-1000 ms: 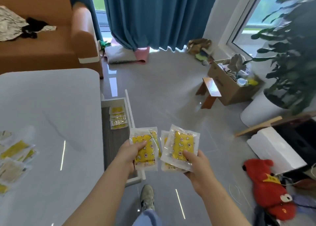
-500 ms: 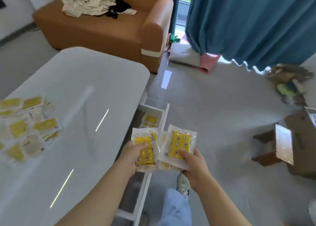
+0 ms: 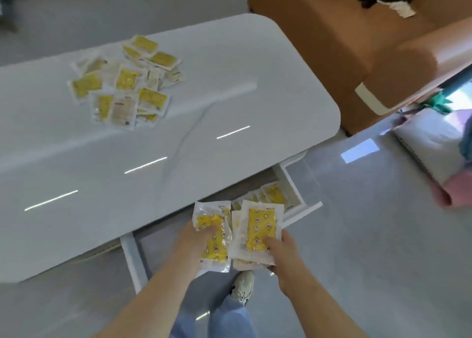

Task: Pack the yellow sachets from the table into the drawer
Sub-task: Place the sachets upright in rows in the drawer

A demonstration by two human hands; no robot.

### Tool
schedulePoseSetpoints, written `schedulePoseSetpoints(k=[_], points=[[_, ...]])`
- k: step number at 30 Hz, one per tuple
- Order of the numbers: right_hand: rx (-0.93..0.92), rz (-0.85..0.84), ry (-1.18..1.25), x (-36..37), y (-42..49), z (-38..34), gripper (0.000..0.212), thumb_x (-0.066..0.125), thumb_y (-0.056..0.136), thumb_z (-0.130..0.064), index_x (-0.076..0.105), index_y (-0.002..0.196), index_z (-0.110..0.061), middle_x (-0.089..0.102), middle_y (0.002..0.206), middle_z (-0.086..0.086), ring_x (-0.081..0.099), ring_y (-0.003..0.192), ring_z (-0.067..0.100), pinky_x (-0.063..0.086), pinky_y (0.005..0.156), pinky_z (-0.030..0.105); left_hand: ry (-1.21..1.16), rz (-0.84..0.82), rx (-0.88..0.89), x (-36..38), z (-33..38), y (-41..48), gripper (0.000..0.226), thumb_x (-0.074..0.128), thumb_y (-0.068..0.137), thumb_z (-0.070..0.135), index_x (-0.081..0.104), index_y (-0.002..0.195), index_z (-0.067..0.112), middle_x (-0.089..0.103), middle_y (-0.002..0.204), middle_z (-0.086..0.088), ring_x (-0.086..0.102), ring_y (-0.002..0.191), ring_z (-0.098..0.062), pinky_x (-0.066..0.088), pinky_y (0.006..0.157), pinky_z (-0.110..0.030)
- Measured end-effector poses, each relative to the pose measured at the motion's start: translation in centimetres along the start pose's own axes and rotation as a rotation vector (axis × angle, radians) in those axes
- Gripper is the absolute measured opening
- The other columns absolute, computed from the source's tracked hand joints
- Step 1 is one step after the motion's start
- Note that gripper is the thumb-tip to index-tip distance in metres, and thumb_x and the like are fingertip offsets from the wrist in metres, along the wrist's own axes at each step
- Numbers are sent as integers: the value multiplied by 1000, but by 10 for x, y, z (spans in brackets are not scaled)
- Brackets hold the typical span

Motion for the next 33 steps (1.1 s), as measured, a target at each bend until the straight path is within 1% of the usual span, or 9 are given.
schedulePoseSetpoints(k=[5, 12, 15, 17, 20, 23, 27, 30, 33], points=[[75, -40, -160, 21, 18, 5, 21, 48, 94, -4, 52, 112, -13, 63, 101, 8, 60, 91, 28, 50, 63, 31, -178, 98, -106, -12, -20, 12, 53, 64, 87, 28, 44, 133, 11, 54, 128, -11, 54, 112, -31, 43, 86, -36], [37, -110, -325, 42, 61, 12, 19, 48, 95, -4, 56, 107, -16, 65, 103, 7, 61, 92, 25, 51, 65, 30, -284, 111, -161, -15, -32, 43, 46, 58, 92, 21, 42, 134, 7, 54, 123, -13, 49, 102, -24, 36, 81, -33], [20, -112, -372, 47, 99, 16, 17, 51, 92, -3, 61, 96, -16, 67, 95, 5, 63, 87, 24, 52, 74, 35, -301, 129, -192, -12, -38, 69, 50, 58, 92, 23, 40, 136, 9, 50, 132, -11, 48, 119, -28, 37, 85, -36], [29, -103, -408, 49, 129, 21, 19, 52, 92, -3, 61, 104, -13, 68, 95, 5, 64, 92, 26, 52, 83, 39, -301, 156, -205, -9, -44, 91, 42, 58, 92, 23, 46, 130, 12, 55, 118, -6, 54, 109, -28, 39, 80, -34], [16, -122, -509, 54, 176, 26, 21, 51, 92, -7, 57, 110, -16, 65, 104, 7, 61, 97, 26, 50, 88, 41, -343, 209, -211, -5, -50, 129, 13, 58, 92, 20, 55, 105, 17, 62, 93, -1, 60, 80, -18, 46, 67, -32], [-23, -152, -625, 57, 222, 31, 25, 49, 93, -9, 54, 117, -15, 62, 107, 7, 57, 95, 23, 46, 84, 37, -420, 220, -247, 5, -58, 168, 6, 61, 90, 18, 58, 95, 20, 66, 93, -5, 65, 85, -24, 53, 79, -42], [8, -196, -710, 57, 270, 43, 31, 51, 93, -11, 51, 124, -13, 58, 117, 7, 53, 106, 24, 42, 95, 39, -444, 213, -249, 26, -68, 211, 7, 62, 89, 14, 58, 86, 19, 67, 89, -6, 65, 78, -23, 53, 68, -36], [-29, -229, -901, 53, 294, 52, 27, 48, 94, -12, 53, 121, -12, 52, 98, 3, 48, 85, 17, 40, 78, 30, -371, 204, -220, 45, -74, 235, 10, 63, 88, 15, 58, 97, 17, 66, 93, -6, 64, 84, -25, 53, 76, -39], [-132, -184, -1134, 48, 311, 61, 23, 43, 96, -15, 58, 113, -12, 55, 87, 3, 51, 74, 18, 41, 68, 28, -311, 219, -186, 62, -82, 254, 10, 60, 90, 12, 57, 87, 21, 64, 85, -1, 63, 76, -19, 51, 66, -32]])
Point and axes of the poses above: each hand's wrist, its own y-axis towards the middle knuckle, its own x-axis out of the palm, z = x × y, the point moved 1 cm from there along y, towards the middle knuckle
